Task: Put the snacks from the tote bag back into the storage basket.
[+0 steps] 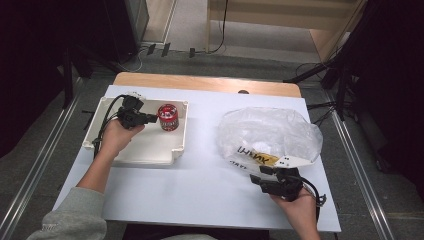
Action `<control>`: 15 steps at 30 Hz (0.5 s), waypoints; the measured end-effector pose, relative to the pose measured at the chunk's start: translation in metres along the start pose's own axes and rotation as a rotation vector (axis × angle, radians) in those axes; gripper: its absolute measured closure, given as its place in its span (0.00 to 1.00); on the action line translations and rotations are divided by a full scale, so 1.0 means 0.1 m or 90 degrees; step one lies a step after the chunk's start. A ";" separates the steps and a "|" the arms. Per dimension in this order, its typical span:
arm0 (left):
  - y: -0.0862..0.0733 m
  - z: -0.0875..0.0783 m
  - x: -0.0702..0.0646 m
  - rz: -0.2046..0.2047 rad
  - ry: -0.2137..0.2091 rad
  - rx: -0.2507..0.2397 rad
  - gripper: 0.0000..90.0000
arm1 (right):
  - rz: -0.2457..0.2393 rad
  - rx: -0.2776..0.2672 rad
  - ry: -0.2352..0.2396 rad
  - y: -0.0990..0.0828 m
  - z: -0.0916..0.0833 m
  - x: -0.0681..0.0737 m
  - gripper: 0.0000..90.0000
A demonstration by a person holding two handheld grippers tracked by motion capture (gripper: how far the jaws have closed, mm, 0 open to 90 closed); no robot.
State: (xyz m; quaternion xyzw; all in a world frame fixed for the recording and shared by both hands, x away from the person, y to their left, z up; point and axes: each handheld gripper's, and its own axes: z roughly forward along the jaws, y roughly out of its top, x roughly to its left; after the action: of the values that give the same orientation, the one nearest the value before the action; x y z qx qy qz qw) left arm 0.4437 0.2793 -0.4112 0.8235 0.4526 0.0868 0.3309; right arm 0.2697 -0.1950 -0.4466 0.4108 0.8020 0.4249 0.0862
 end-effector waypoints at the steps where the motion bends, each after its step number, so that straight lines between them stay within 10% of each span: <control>1: 0.01 0.00 0.00 -0.002 0.000 0.002 0.99 | 0.000 0.000 0.001 0.00 0.00 0.00 0.53; 15: 0.00 -0.08 -0.04 -0.006 -0.028 0.008 0.88 | 0.002 -0.001 0.003 0.00 -0.01 -0.01 0.53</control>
State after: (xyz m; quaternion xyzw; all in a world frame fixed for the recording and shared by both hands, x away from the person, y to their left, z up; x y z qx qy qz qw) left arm 0.4377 0.2793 -0.4049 0.8252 0.4494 0.0646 0.3360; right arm 0.2701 -0.1958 -0.4462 0.4109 0.8013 0.4266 0.0837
